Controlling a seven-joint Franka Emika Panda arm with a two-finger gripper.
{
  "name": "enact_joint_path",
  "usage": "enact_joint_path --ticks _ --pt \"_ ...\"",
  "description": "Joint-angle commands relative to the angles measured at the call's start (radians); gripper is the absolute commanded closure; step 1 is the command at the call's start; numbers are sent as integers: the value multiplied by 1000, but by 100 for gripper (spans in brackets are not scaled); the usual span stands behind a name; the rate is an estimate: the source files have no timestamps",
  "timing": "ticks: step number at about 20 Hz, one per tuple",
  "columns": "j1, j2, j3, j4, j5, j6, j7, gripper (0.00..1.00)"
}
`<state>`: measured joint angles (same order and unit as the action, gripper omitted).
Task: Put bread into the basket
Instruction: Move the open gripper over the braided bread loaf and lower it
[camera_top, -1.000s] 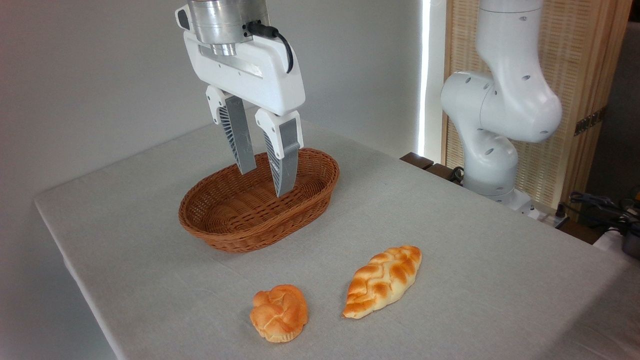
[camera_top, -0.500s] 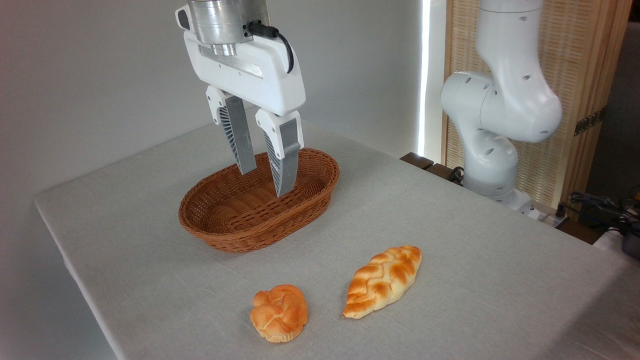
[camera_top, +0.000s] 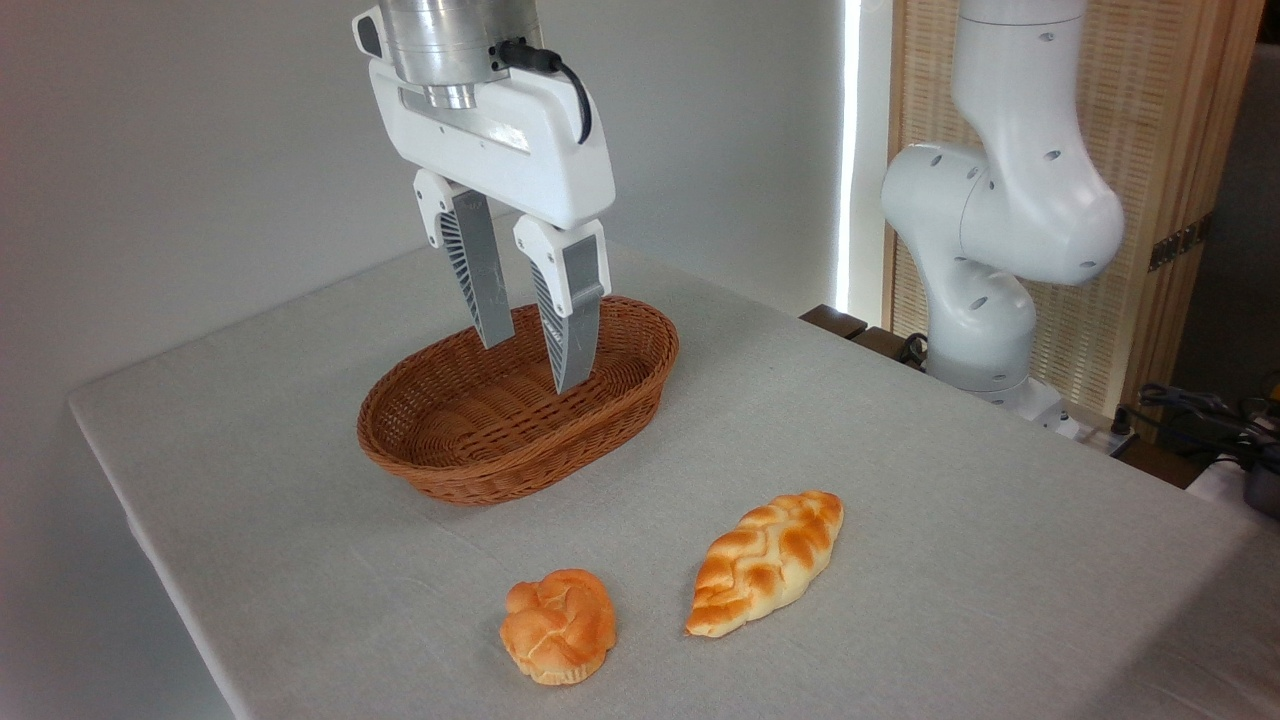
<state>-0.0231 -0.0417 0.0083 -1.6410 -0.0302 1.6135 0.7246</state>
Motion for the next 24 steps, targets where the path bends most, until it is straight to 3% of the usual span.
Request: enact_joint_path --ticks 1,8,11,15,19,22,24 --pt "-5 -44 24 -42 -8 -14 26 0" --pt "-5 -184 35 -244 -4 101 53 0" --pt "-5 -263 45 -362 30 158 53 0" --pt "-6 -273 45 -422 39 193 52 0" --pt "-6 -322 47 -545 102 285 52 0" --pt "-6 -317 48 -598 206 312 56 0" --pt "-6 -313 50 -650 219 327 56 0"
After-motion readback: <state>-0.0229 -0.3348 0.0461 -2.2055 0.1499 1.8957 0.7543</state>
